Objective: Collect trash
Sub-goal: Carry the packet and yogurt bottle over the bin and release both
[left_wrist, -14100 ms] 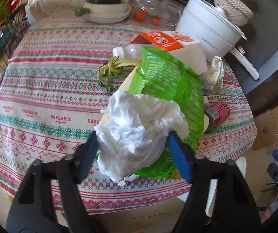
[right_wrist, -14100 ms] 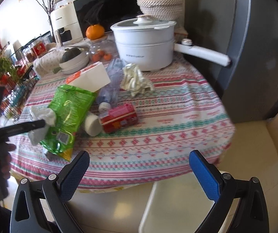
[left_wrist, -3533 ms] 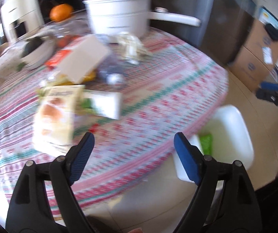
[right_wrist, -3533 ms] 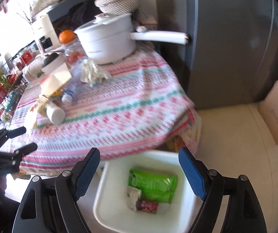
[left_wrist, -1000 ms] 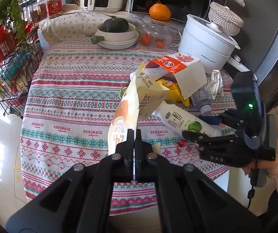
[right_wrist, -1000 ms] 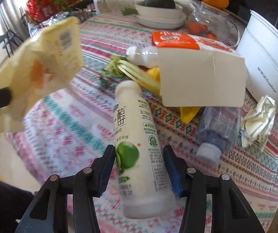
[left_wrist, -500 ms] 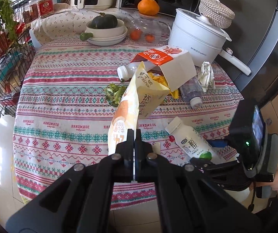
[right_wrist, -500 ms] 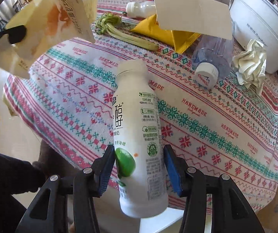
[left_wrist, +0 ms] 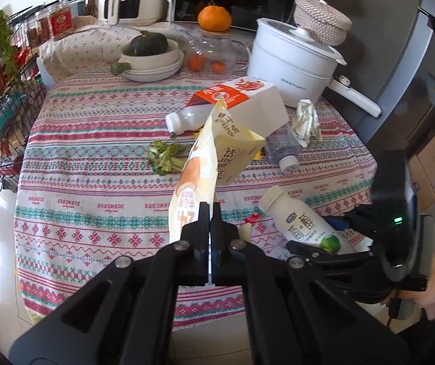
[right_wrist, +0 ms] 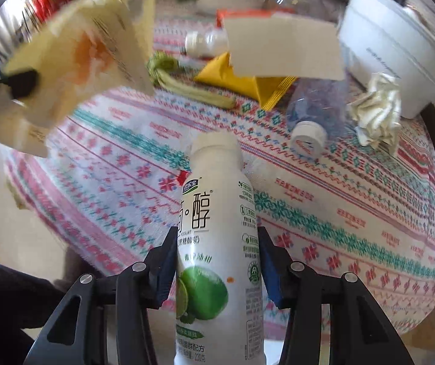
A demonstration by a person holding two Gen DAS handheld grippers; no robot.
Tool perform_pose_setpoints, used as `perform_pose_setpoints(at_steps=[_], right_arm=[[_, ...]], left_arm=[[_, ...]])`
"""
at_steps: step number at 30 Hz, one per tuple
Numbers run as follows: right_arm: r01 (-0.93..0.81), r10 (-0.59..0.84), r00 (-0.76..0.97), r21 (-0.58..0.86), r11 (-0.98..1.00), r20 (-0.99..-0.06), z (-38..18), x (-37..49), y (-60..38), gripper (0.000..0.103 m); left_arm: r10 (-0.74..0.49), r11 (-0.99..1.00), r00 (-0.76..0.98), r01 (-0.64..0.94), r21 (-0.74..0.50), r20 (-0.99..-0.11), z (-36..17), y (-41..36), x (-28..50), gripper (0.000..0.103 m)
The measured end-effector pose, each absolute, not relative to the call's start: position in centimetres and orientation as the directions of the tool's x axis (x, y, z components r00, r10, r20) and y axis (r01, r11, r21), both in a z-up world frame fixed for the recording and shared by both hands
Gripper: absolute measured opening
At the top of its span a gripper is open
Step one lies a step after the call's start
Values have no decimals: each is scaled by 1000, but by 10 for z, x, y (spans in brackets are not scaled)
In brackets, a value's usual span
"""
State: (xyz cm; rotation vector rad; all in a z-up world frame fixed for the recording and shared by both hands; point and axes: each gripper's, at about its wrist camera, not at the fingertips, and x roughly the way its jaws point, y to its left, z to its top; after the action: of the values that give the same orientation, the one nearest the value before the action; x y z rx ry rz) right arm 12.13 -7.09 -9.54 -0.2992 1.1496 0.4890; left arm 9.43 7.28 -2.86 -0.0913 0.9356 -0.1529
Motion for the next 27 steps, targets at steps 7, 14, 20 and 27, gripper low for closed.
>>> perform_pose_setpoints(at_steps=[7, 14, 20, 27], right_arm=[[-455, 299, 394, 99, 885, -869, -63, 77, -132, 50], [-384, 292, 457, 109, 917, -840, -42, 46, -193, 50], [-256, 277, 473, 170, 952, -837, -40, 24, -248, 50], [-158, 224, 459, 169, 973, -860, -52, -2, -302, 50]], left_arm=[[-240, 970, 574, 178, -167, -783, -25, 41, 82, 1], [-310, 939, 554, 304, -158, -772, -20, -2, 64, 1], [-378, 898, 509, 406, -172, -773, -21, -43, 47, 1], [-414, 839, 424, 521, -157, -806, -42, -101, 28, 1]])
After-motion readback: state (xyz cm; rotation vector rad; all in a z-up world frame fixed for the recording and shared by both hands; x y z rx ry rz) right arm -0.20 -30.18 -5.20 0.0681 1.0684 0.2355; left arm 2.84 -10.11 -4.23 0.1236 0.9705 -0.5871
